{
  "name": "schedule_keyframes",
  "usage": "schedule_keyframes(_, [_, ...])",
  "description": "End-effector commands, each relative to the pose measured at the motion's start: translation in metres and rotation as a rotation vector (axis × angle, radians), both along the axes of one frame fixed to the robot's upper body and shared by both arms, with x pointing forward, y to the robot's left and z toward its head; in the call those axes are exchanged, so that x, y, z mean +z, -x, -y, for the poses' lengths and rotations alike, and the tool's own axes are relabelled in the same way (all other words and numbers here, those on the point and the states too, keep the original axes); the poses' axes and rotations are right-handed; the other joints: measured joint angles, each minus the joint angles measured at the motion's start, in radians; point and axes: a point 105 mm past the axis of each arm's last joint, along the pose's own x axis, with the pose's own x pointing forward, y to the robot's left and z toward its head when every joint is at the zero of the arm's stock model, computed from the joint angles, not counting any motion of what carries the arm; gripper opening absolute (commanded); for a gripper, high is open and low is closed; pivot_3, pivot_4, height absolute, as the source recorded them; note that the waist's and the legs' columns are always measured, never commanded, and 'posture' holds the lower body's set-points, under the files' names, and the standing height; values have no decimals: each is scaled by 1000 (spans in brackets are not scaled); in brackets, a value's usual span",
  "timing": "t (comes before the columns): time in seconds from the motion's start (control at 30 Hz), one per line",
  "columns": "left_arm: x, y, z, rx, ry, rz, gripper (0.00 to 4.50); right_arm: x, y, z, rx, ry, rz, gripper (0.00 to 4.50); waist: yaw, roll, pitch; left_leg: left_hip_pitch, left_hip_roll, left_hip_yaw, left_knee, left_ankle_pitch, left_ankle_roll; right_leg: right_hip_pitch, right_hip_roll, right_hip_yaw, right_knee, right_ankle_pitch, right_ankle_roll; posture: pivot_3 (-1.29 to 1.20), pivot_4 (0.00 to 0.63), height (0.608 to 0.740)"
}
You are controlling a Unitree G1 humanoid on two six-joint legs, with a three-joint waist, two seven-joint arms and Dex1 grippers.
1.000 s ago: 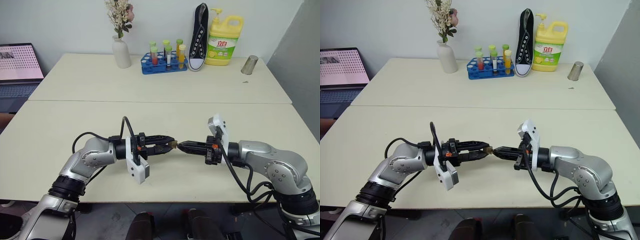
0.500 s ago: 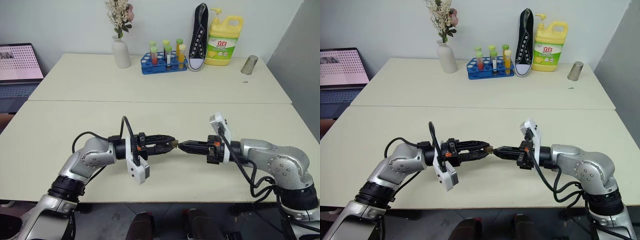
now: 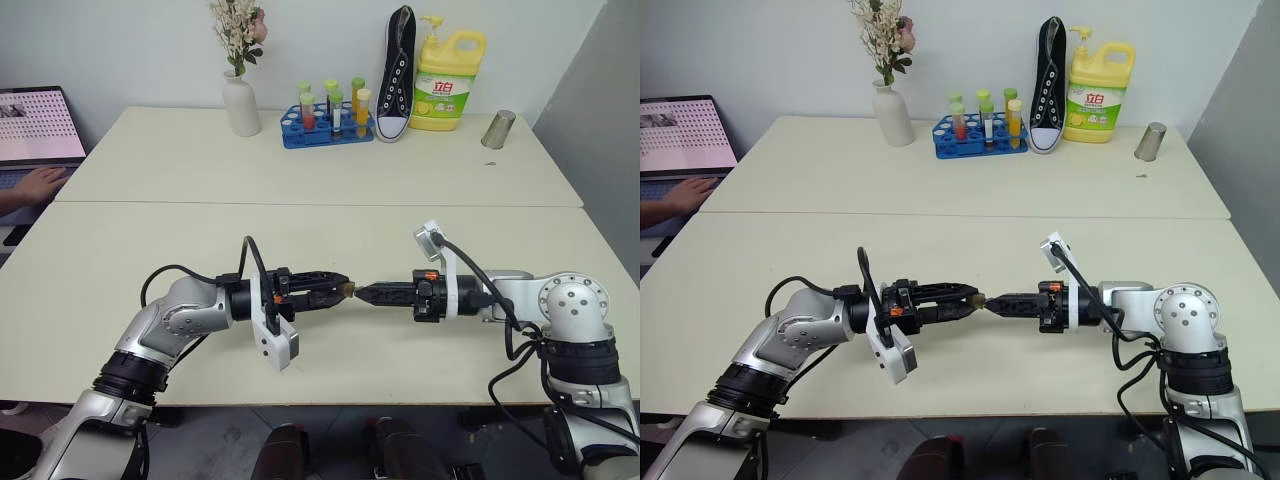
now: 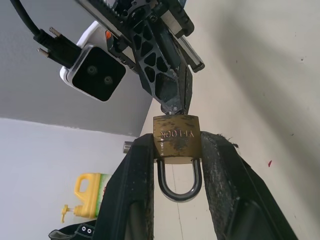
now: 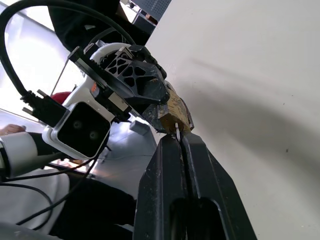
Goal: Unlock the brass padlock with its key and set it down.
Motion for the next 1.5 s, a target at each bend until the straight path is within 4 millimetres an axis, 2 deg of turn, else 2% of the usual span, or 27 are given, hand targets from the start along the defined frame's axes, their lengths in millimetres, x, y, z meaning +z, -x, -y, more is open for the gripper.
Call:
schedule_keyframes(0.03, [0, 11, 7, -61, -4, 26, 961, 17, -6, 4, -25, -37, 34, 0, 0, 0, 0, 0, 0, 0, 0, 0, 0, 0, 0, 0, 0, 0, 0, 0, 150, 740])
schedule_keyframes(0.47, [-1, 10, 7, -55, -5, 36, 961, 19, -10, 0, -31, -47, -27, 0, -2, 0, 0, 0, 0, 0, 0, 0, 0, 0, 0, 0, 0, 0, 0, 0, 150, 740])
schedule_keyframes(0.77, [-1, 8, 6, -41, 5, 29, 961, 22, -8, -5, -33, -29, 37, 0, -2, 0, 0, 0, 0, 0, 0, 0, 0, 0, 0, 0, 0, 0, 0, 0, 150, 740])
schedule_keyframes(0.87, [-1, 8, 6, -39, 8, 26, 961, 22, -6, -6, -30, -16, 75, 577, -1, 0, 0, -1, 0, 0, 0, 0, 0, 0, 0, 0, 0, -2, 3, 0, 150, 740])
schedule_keyframes(1.0, [1, 5, 5, -26, 17, 21, 961, 22, 3, -5, -9, 33, 189, 1998, -1, 0, 0, -1, 0, 0, -1, 0, 0, -1, 0, 0, -1, -2, 4, 0, 150, 740])
schedule_keyframes(1.2, [2, 2, 3, -9, 30, 12, 961, 26, 15, 9, 74, 167, 516, 4056, 1, 0, 0, -1, 0, 0, 0, 0, 0, -1, -1, -1, -1, -3, 4, 0, 150, 740])
schedule_keyframes(1.33, [3, 2, 4, -11, 33, 10, 961, 20, 8, 10, 24, 194, 621, 4091, -1, 0, 0, -1, 0, -1, 0, 0, 0, -1, 0, -1, -1, -3, 5, 0, 150, 740])
schedule_keyframes(1.5, [5, 1, 6, -14, 42, 12, 961, 11, 5, -2, -35, 132, 587, 4091, -1, 0, 0, 0, 1, 0, -1, 0, 0, -1, 0, -1, 0, -3, 4, 0, 150, 740])
